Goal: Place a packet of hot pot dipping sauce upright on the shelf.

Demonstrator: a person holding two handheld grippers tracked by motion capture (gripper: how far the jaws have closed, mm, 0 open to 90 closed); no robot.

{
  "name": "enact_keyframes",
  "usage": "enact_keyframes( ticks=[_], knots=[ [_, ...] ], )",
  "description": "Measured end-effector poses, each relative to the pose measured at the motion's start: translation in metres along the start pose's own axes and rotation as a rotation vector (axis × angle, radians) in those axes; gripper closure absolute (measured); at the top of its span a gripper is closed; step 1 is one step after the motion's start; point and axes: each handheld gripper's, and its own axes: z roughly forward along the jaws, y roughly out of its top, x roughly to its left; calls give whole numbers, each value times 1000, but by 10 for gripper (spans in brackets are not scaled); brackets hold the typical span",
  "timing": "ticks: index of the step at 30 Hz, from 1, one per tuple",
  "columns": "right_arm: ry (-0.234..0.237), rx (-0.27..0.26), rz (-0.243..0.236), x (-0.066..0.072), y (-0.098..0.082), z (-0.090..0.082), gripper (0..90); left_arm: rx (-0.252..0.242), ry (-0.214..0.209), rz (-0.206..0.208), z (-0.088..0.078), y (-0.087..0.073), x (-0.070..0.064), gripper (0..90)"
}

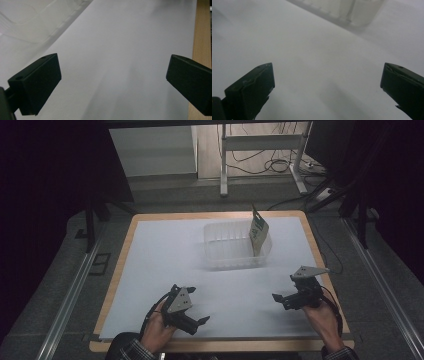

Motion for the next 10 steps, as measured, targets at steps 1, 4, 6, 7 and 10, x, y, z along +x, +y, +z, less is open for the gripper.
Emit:
enact_keyframes(
  ticks=[1, 4, 6, 7, 10],
  knots=[
    [0, 0, 0, 0, 0, 0, 0, 0, 0, 0, 0, 0, 0, 0],
    [8, 37, 0, 1, -6, 2, 0, 4, 1, -1, 0, 0, 0, 0],
    [6, 82, -4, 2, -11, 6, 0, 6, 4, -1, 0, 0, 0, 0],
    [5, 87, -5, 1, -11, 6, 0, 8, 5, -1, 0, 0, 0, 0],
    [7, 90, 1, 0, -12, 6, 0, 10, 8, -1, 1, 0, 1, 0]
  ],
)
